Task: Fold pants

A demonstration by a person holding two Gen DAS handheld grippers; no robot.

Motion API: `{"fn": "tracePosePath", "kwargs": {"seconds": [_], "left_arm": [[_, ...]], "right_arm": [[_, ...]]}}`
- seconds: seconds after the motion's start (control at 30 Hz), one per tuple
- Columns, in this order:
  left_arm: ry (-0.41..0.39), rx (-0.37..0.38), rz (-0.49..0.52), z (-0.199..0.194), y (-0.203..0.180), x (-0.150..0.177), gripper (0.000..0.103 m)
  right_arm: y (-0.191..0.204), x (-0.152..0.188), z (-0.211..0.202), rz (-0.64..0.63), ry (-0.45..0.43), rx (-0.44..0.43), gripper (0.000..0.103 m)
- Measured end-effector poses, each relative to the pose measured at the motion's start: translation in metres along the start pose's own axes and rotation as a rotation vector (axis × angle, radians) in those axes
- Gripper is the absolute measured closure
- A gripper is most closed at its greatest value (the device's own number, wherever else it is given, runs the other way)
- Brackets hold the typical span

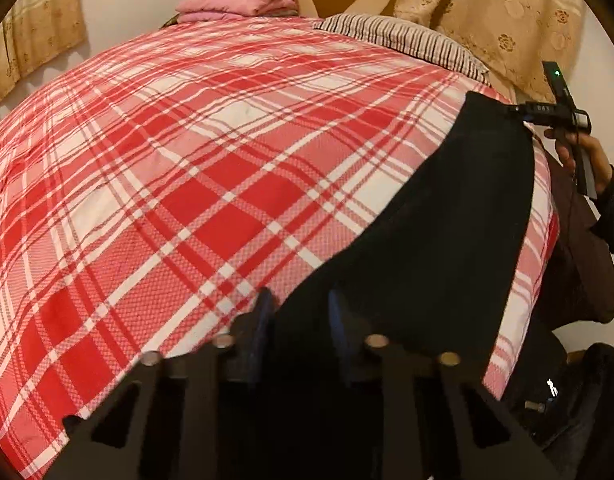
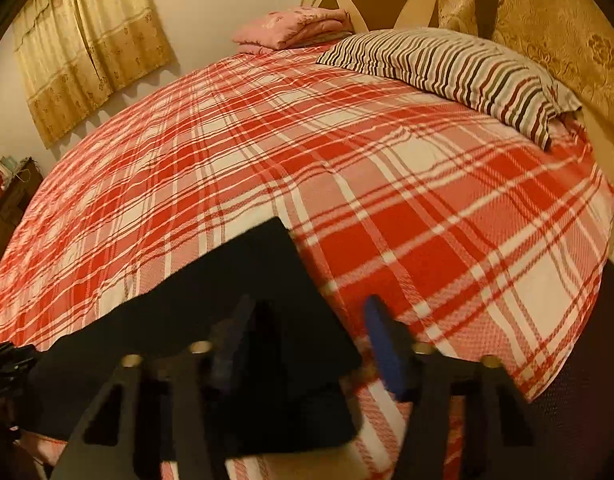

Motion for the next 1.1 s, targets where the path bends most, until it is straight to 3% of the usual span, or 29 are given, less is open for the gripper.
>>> {"fn": "tracePosePath", "kwargs": {"seconds": [0.17, 0.2, 0.57, 0.7, 0.8, 0.83, 0.9, 0.93, 0.97, 1.03, 1.1], "left_arm": [[-0.013, -0.039, 0.036, -0.004, -0.004, -0.002, 0.091], [-0.023, -0.042, 0.03, -0.006, -0.004, -0.003, 0.091], [-0.072, -0.046, -0.077, -0.018, 0.017, -0.002, 0.094], [-0.062, -0.044, -0.096, -0.01, 0.022, 0.0, 0.094], [-0.064, -0.067, -0.101, -0.01, 0.022, 0.0, 0.089], [-0.081, -0.079, -0.107, -0.016, 0.021, -0.001, 0.087], [-0.114, -0.111, -0.092, -0.031, 0.016, -0.001, 0.084], [-0.125, -0.125, -0.082, -0.036, 0.014, 0.0, 0.075], [-0.151, -0.143, -0.065, -0.048, 0.008, 0.004, 0.064], [-0.177, -0.136, -0.046, -0.062, -0.004, 0.013, 0.05], [-0.174, -0.109, -0.017, -0.068, -0.021, 0.023, 0.049]], "right_arm": [[-0.002, 0.003, -0.01, 0.001, -0.03, -0.019, 0.093], [0.0, 0.002, -0.013, -0.004, -0.041, -0.023, 0.095], [0.025, 0.003, -0.075, -0.065, -0.185, 0.02, 0.097], [0.012, 0.014, -0.058, -0.045, -0.134, 0.059, 0.097], [-0.001, 0.024, -0.026, -0.048, -0.036, 0.087, 0.097], [-0.002, 0.024, -0.024, -0.06, -0.048, 0.1, 0.095], [-0.001, 0.023, -0.032, -0.063, -0.079, 0.131, 0.077], [0.0, 0.023, -0.037, -0.06, -0.093, 0.156, 0.046], [0.003, 0.022, -0.046, -0.067, -0.115, 0.178, 0.035], [0.021, 0.024, -0.061, -0.11, -0.15, 0.157, 0.035], [0.057, 0.032, -0.073, -0.217, -0.156, 0.121, 0.035]]}}
Point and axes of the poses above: each gripper's, at about its wrist camera, not at the fingertips, and z roughly the way its jaws point, y to its left, x to its underside, the point moved 6 cm from there along z, roughly the way its jaws point, and after that the axes turned 4 degrees about -x, right-handed, at the moved point
